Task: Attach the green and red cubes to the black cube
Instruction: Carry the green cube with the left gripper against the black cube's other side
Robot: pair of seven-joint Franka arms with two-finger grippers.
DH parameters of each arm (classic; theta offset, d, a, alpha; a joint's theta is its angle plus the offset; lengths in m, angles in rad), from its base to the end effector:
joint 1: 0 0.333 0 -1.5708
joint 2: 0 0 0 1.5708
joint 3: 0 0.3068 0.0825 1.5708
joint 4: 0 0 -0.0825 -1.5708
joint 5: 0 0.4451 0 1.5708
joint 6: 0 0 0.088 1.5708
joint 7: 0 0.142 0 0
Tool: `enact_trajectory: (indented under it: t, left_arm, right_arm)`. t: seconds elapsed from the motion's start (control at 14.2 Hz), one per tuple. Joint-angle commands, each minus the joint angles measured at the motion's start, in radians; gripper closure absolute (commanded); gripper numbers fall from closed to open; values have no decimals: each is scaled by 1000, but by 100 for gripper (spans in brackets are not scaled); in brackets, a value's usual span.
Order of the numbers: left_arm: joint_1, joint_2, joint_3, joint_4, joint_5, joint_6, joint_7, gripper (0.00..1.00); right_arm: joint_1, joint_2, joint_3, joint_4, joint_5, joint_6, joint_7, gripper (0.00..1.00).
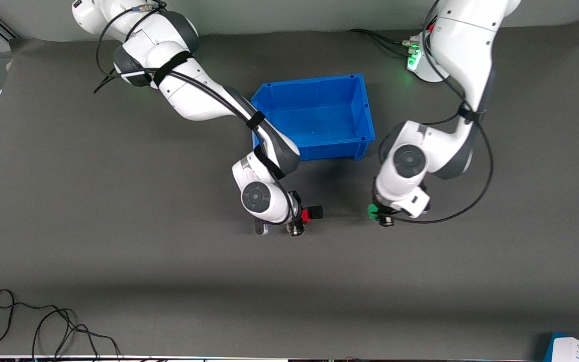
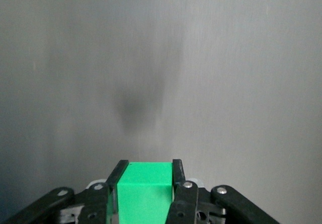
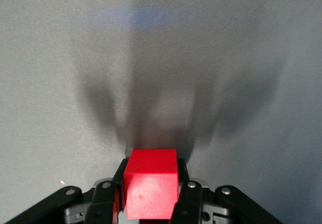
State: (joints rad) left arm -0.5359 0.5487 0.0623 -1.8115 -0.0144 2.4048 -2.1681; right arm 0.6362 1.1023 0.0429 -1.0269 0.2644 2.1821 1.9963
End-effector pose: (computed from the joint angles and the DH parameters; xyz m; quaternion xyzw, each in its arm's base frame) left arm 0.6197 -0.3188 0.1566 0.6616 0.7494 0.0165 0.0194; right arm 0.6411 0.5261 0.0980 -0.7292 0.6716 0.1190 0.0555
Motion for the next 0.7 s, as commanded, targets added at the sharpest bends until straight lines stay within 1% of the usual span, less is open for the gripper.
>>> enact_trajectory:
  t: [0.0, 0.49, 0.63]
  left_arm:
    - [-25, 89, -18, 109, -4, -29, -53, 100]
    - [-84, 178, -26, 214, -5, -16, -56, 100]
    - [-84, 207, -47, 238, -5, -15, -56, 100]
  right_arm:
    - [31, 16, -18, 7, -51, -39, 73, 85]
    - [23, 18, -17, 10, -42, -36, 104, 84]
    - [23, 21, -17, 10, -40, -28, 105, 84]
